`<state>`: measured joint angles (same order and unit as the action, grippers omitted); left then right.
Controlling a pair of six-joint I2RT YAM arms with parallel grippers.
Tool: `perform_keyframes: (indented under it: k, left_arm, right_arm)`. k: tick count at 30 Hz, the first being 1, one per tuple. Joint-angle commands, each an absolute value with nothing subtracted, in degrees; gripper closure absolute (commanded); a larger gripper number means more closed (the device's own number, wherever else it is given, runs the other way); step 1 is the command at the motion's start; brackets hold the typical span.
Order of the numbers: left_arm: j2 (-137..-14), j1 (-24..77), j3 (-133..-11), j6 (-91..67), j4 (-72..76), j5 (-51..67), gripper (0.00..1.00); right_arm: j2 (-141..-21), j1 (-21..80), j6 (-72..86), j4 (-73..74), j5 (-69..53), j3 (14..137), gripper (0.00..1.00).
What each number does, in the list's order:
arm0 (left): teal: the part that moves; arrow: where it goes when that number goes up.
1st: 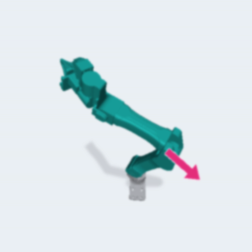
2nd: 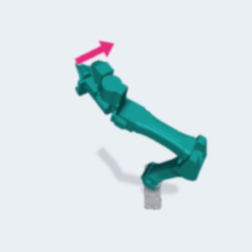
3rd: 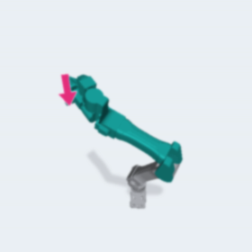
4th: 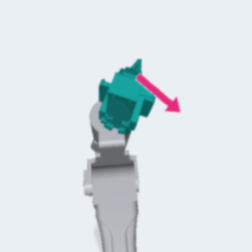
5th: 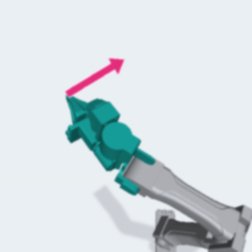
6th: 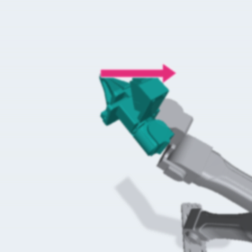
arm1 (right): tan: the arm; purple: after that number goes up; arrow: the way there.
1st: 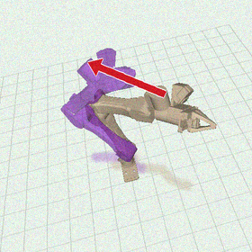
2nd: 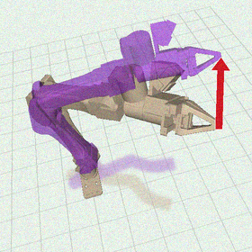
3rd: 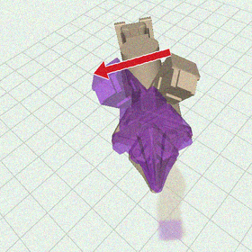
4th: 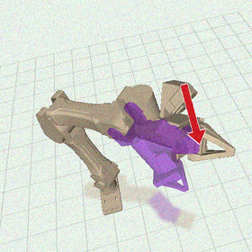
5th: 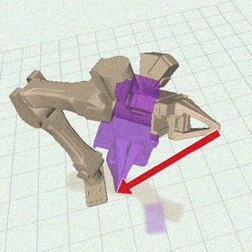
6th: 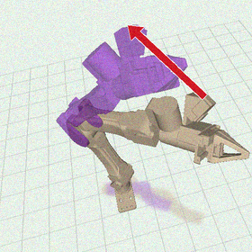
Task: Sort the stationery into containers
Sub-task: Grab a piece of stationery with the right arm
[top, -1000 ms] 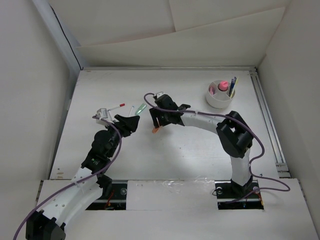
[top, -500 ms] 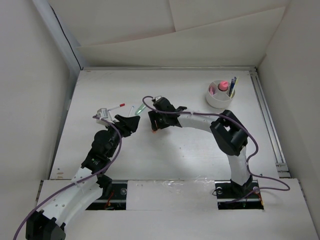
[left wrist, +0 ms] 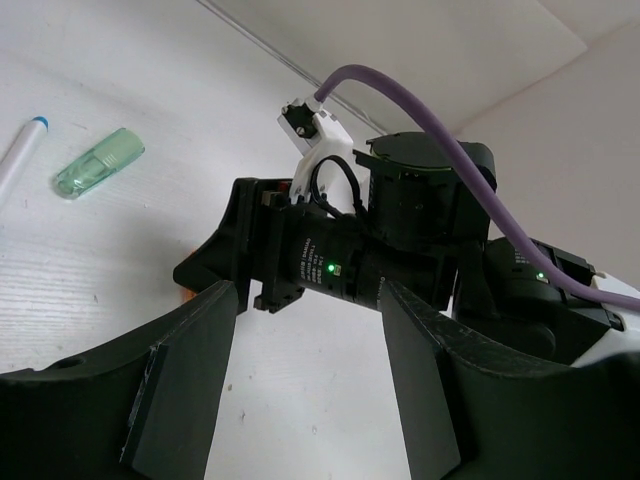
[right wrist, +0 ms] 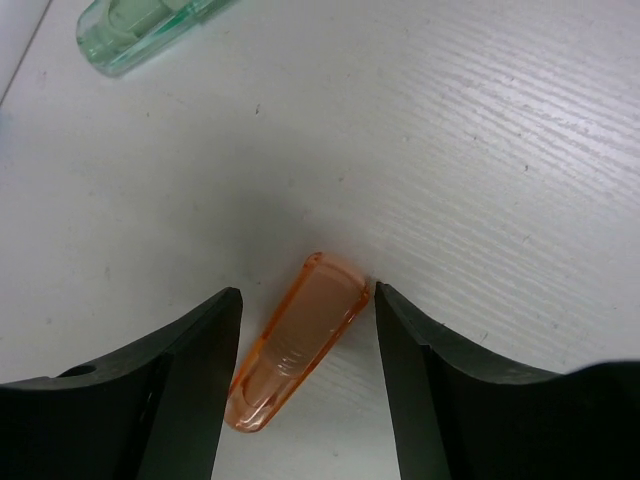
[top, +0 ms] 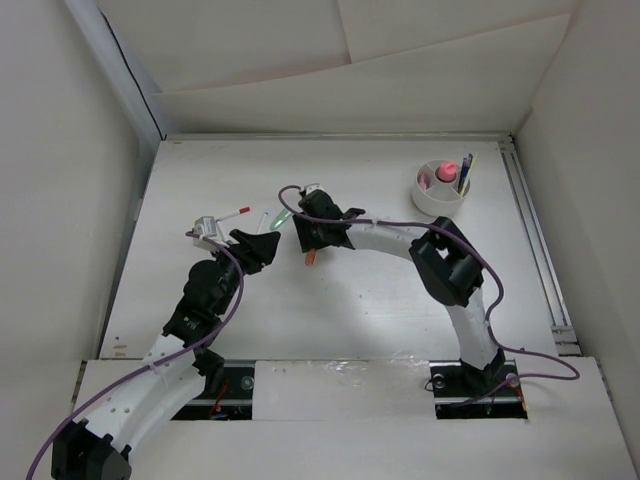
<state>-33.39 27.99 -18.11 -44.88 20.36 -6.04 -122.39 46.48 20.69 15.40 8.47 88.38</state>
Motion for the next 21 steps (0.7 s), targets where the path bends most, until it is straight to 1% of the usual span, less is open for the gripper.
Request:
perform_keyframes:
  k: [1, 4, 5, 11, 12, 15, 16, 20, 21]
  left_arm:
    - [-33.3, 27.8, -18.5, -45.0, 23.0, -5.4, 0.44]
    - [-33.3, 27.8, -18.5, -45.0, 23.0, -5.4, 0.44]
    - [-32.7, 27.8, -18.5, -45.0, 22.5, -5.4, 0.44]
    - [-30.2, 27.8, -18.0, -45.0, 21.0, -8.0, 0.44]
    - [-29.7, 27.8, -18.0, -45.0, 21.0, -8.0, 0.44]
    - [-29.7, 27.8, -18.0, -45.0, 21.0, -8.0, 0.44]
    - [-29.7, 27.8, -18.0, -45.0, 21.0, -8.0, 0.44]
    - [-29.7, 27.8, -18.0, -45.0, 21.0, -8.0, 0.44]
    - [-30.2, 27.8, -18.0, -45.0, 21.0, -8.0, 0.44]
  right_arm:
    - [-124.3, 46.2, 19.2, 17.7, 13.0, 90.1, 0.38]
    - [-125.4, 46.2, 19.2, 18.2, 13.7, 91.4, 0.45]
    - [-125.4, 46.2, 19.2, 18.2, 13.7, 91.4, 0.45]
    - [-126.5, 46.8, 19.2, 18.2, 14.2, 91.9, 0.62]
    - [-126.5, 46.8, 19.2, 18.2, 14.2, 91.9, 0.67]
    - [-126.0, 46.8, 19.2, 18.2, 14.2, 91.9, 0.73]
    - [-125.3, 46.8, 19.2, 18.2, 14.8, 91.4, 0.77]
    - [-122.2, 46.8, 19.2, 16.3, 14.9, 89.5, 0.82]
    - [-122.2, 46.8, 19.2, 15.3, 14.9, 89.5, 0.82]
